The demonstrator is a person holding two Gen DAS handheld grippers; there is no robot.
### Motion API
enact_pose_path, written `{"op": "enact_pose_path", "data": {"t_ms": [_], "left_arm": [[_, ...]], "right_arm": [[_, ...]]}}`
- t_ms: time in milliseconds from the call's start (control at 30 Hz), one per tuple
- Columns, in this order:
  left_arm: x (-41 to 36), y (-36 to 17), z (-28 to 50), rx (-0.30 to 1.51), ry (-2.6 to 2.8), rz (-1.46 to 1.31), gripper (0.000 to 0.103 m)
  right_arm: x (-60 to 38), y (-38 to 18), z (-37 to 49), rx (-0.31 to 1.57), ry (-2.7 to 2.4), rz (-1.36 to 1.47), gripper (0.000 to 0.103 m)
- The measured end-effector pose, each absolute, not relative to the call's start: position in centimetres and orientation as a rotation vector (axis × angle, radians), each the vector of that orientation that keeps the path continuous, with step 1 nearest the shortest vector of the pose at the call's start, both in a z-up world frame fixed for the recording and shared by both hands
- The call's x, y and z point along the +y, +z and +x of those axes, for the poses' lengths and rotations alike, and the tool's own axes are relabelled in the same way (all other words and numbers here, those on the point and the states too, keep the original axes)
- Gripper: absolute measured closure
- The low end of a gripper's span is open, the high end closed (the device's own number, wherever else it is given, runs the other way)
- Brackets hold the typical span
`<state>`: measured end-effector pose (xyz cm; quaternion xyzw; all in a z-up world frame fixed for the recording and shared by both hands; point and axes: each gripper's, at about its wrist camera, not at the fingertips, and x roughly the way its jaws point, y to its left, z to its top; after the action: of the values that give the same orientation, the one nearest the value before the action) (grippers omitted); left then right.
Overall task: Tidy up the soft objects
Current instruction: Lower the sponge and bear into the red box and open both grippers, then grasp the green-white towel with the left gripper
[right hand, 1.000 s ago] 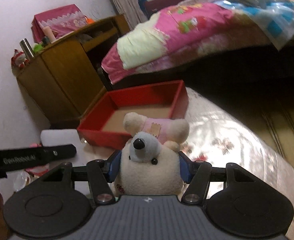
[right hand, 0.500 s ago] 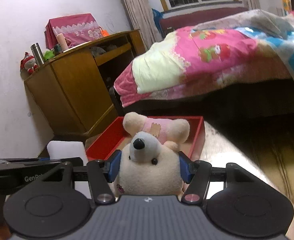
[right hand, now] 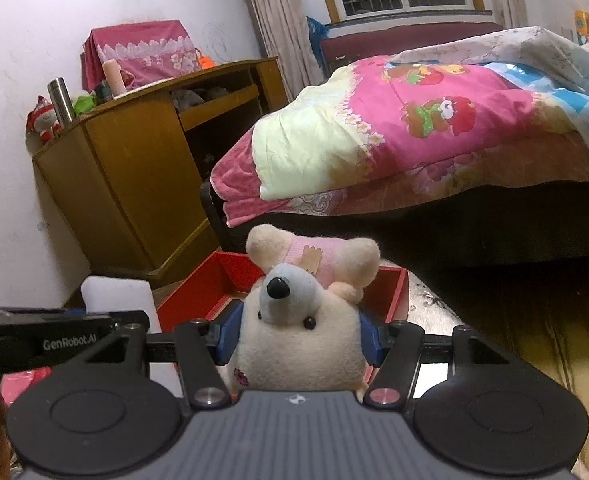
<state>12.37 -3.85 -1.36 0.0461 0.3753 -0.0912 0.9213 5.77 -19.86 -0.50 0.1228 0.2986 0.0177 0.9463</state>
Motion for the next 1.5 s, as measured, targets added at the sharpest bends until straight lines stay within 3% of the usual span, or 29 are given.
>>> {"op": "enact_pose_path", "data": {"t_ms": [200, 367, 400, 467, 1133, 1500], "left_arm": [[-4.4, -2.7, 15.5, 0.784, -0.176, 0.096, 0.079], [-4.3, -3.8, 17.5, 0.793, -0.172, 0.091, 0.071], [-4.3, -4.1, 17.7, 0.799, -0.173, 0.088, 0.066], [-3.9, -4.6, 18.2, 0.812, -0.170, 0.075, 0.041], [-1.2, -1.7, 11.6, 0.810, -0.201, 0.067, 0.031], [0.7, -2.7, 5.8, 0.879, -0.270, 0.049, 0.030]], "right_arm": [[-19.7, -2.0, 8.5, 0.652, 0.044, 0.224, 0.073], [-19.7, -3.6, 11.3, 0.681, 0.072, 0.214, 0.073], [-19.7, -4.0, 11.7, 0.688, 0.081, 0.216, 0.071], [-19.9, -4.8, 12.5, 0.719, 0.113, 0.225, 0.065], [-19.5, -1.7, 6.7, 0.689, 0.098, 0.254, 0.056], [-19.2, -3.5, -0.1, 0.814, 0.123, 0.304, 0.055]]}}
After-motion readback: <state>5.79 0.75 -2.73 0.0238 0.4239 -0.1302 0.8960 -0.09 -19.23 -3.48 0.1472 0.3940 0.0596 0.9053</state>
